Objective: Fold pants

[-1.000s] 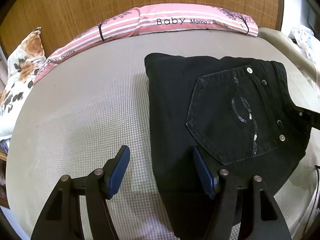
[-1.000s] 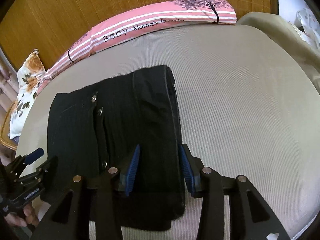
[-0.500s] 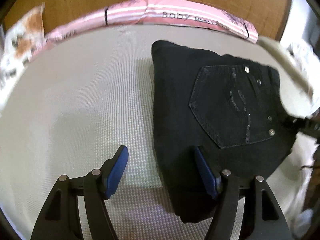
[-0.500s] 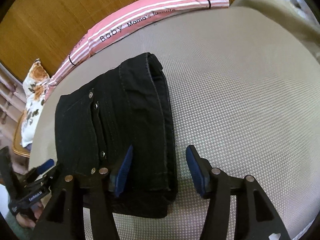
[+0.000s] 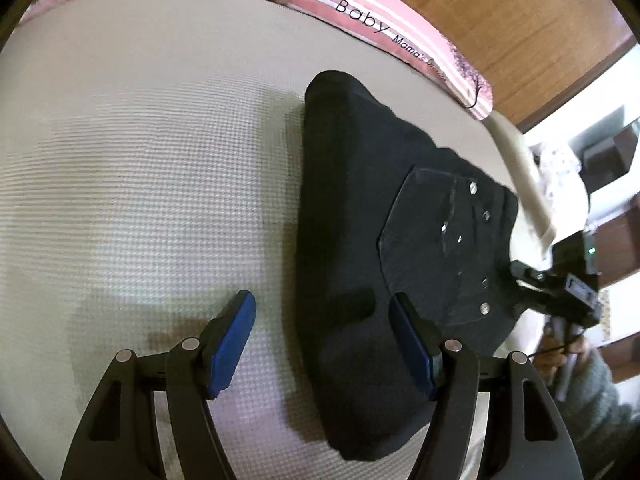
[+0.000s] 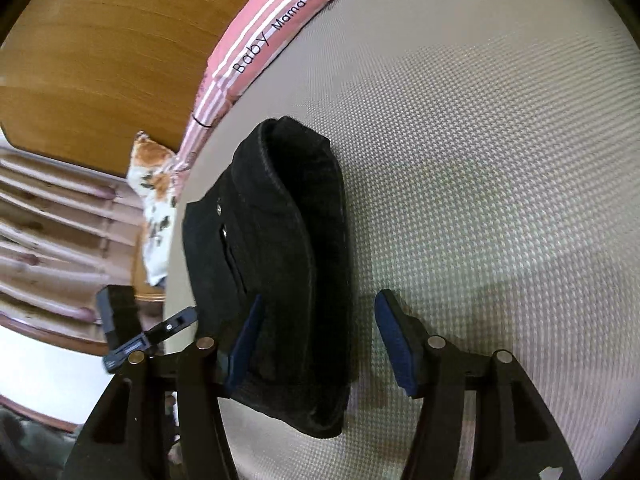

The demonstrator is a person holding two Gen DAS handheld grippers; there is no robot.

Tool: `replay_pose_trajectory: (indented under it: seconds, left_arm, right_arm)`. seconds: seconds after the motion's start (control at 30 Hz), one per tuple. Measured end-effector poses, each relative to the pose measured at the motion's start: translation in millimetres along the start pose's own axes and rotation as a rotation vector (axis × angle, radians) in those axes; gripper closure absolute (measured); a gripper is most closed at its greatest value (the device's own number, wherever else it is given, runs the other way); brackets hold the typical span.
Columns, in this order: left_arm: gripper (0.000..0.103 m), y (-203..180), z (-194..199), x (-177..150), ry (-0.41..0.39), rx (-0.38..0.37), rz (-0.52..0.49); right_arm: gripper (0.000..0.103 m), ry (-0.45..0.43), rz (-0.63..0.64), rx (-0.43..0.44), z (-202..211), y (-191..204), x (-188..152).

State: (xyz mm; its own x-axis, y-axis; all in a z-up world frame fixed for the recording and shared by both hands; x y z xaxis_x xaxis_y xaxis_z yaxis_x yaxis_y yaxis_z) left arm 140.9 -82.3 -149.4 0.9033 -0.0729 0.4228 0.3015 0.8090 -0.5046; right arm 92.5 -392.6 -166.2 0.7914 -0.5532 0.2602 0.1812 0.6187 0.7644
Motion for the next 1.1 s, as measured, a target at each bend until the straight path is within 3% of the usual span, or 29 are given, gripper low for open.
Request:
replay_pose_trajectory:
  seconds: [0.13,0.3,0.47,0.67,0.77,0.9,1.1]
  left_arm:
    - [0.034,-6,-9,8,0.031,-0.072,0.006]
    - [0.034,-15,-22,20,0.034,-0.162,0.009]
    - [0.034,-14,-26,26,0.038,-0.199,0.036]
    - [0.057,-2,-17,13,0.044,-0.178,0.081]
    - [0.057,-2,-15,4,0.065,-0.198,0.126]
    - [0.057,-7,-16,-1,0.055,-0.183,0.110]
    - [0.057,-22,-22,0,0.048,-0.061,0.014]
  right_arm:
    - [0.063,0.072,-0.029,0.084,-15,2,-2]
    - [0.065,0.130,-0.014,0.135,-35,13,2]
    - [0.071,0.155,-0.014,0.164,-46,17,6]
    - [0.071,0.132,-0.007,0.152,-38,14,0]
    - [0.071,0.118,0.001,0.149,-36,16,-1]
    - [0.072,0.114,0.007,0.149,-34,15,-2]
    - [0.071,0.105,0.013,0.130,-37,19,-4]
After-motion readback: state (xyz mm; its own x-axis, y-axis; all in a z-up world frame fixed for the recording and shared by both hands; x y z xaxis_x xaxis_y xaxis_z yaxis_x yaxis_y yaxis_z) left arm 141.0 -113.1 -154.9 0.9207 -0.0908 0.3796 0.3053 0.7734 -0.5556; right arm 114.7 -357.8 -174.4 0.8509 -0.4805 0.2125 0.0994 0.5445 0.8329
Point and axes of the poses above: each gripper's, at about its wrist camera, not at the fingertips, and z roughly against the way its jaws point, y to its left, x to its top, the point moved 9 cm from there along -z, roughly the way its jaws point, and after that the axes turned 9 degrees about -y, right-handed, at the moved point
